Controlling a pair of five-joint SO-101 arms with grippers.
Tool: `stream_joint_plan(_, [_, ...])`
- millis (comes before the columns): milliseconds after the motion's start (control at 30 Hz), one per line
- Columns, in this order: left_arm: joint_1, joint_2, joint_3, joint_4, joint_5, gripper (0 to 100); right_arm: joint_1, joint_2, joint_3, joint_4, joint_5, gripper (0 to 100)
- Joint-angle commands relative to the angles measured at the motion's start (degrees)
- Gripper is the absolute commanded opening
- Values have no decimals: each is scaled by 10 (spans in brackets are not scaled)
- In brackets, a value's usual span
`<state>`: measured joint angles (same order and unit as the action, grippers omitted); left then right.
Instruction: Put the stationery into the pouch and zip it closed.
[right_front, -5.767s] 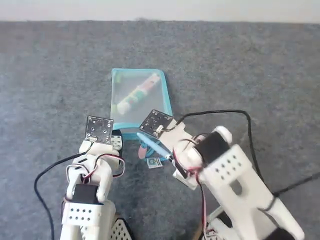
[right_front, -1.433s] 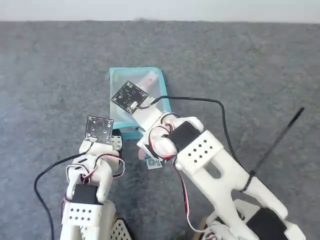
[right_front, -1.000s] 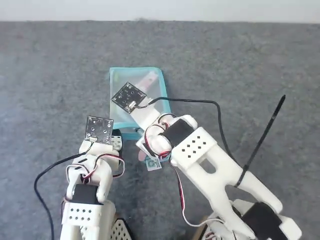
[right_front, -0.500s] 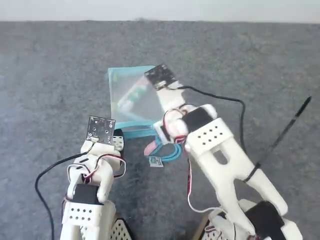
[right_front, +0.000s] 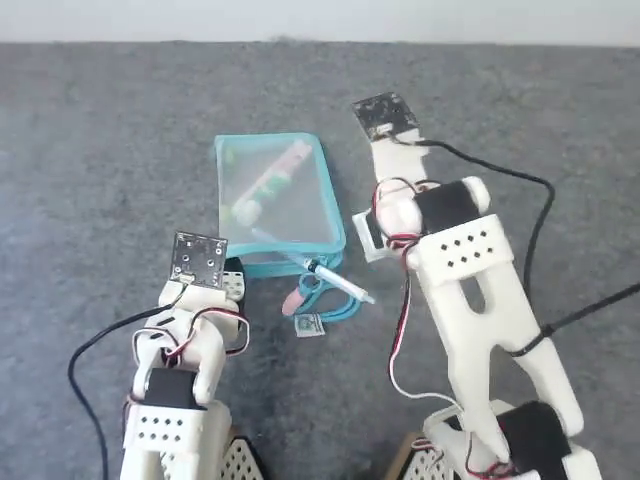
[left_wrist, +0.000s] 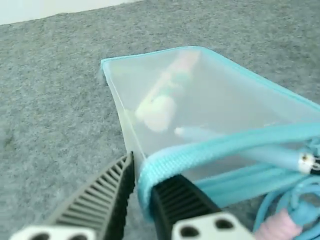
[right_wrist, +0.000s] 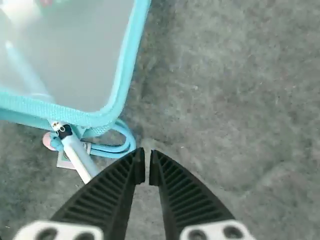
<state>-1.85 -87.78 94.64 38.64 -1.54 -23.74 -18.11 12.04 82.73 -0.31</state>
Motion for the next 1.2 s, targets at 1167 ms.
stream_joint_plan(1167, [4, 4, -20, -18, -3, 13, -214, -76, 130, -30, 168, 6])
